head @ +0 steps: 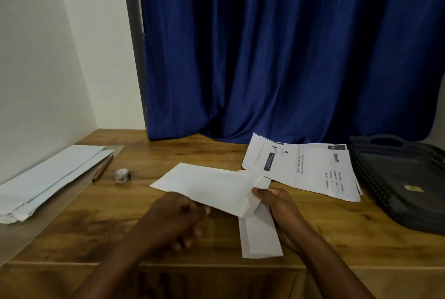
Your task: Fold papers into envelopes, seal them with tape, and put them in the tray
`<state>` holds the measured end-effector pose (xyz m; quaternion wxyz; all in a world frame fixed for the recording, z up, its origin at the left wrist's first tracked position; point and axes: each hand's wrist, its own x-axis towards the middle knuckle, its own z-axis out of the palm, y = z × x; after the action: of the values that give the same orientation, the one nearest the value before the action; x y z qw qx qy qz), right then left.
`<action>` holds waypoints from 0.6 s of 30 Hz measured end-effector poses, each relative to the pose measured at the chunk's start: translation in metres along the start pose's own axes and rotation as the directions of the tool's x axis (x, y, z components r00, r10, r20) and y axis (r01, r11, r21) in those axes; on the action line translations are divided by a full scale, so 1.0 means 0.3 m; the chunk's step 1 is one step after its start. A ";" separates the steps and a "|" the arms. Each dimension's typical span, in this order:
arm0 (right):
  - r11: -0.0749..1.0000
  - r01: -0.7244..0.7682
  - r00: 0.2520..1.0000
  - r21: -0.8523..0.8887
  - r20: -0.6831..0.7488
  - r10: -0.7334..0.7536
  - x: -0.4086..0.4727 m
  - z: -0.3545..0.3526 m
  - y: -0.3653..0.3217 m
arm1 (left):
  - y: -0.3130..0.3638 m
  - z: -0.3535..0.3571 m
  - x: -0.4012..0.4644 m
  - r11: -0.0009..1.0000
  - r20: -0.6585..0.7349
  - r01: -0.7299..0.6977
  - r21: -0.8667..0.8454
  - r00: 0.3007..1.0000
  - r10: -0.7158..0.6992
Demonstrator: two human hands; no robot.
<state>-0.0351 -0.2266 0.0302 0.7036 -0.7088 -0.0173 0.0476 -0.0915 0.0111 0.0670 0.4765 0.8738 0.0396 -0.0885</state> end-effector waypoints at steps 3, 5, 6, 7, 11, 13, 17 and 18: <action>0.999 0.034 0.999 0.010 0.022 -0.034 0.003 0.012 0.014 | 0.021 0.027 0.025 0.945 -0.328 -0.242 0.221 0.894 0.306; 0.999 0.039 0.998 0.034 0.040 -0.041 -0.004 0.016 0.023 | 0.045 0.080 0.045 0.912 -0.341 -0.302 0.278 0.856 0.388; 0.998 0.041 0.998 0.049 0.046 -0.044 -0.010 0.016 0.024 | 0.048 0.111 0.059 0.896 -0.312 -0.311 0.317 0.858 0.408; 0.997 0.041 0.998 0.064 0.042 -0.044 -0.014 0.015 0.029 | 0.051 0.143 0.075 0.876 -0.279 -0.314 0.365 0.861 0.425; 0.998 0.029 0.999 0.062 0.022 -0.030 -0.013 0.010 0.031 | 0.051 0.234 0.133 0.818 -0.192 -0.293 0.496 0.881 0.432; 0.998 0.048 0.998 -0.043 0.037 -0.046 -0.010 0.016 0.026 | 0.029 0.257 0.150 0.814 -0.207 -0.304 0.496 0.868 0.451; 0.974 0.083 0.997 -0.213 0.020 -0.081 0.002 0.013 0.034 | -0.017 0.275 0.156 0.829 -0.242 -0.350 0.437 0.841 0.483; 0.970 0.097 0.995 -0.224 0.029 -0.092 0.003 0.013 0.035 | -0.024 0.275 0.154 0.837 -0.258 -0.367 0.405 0.833 0.490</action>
<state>-0.0350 -0.2228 0.0195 0.6200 -0.7818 -0.0629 0.0184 -0.0568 -0.0551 0.0084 0.3114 0.9297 -0.0916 0.1741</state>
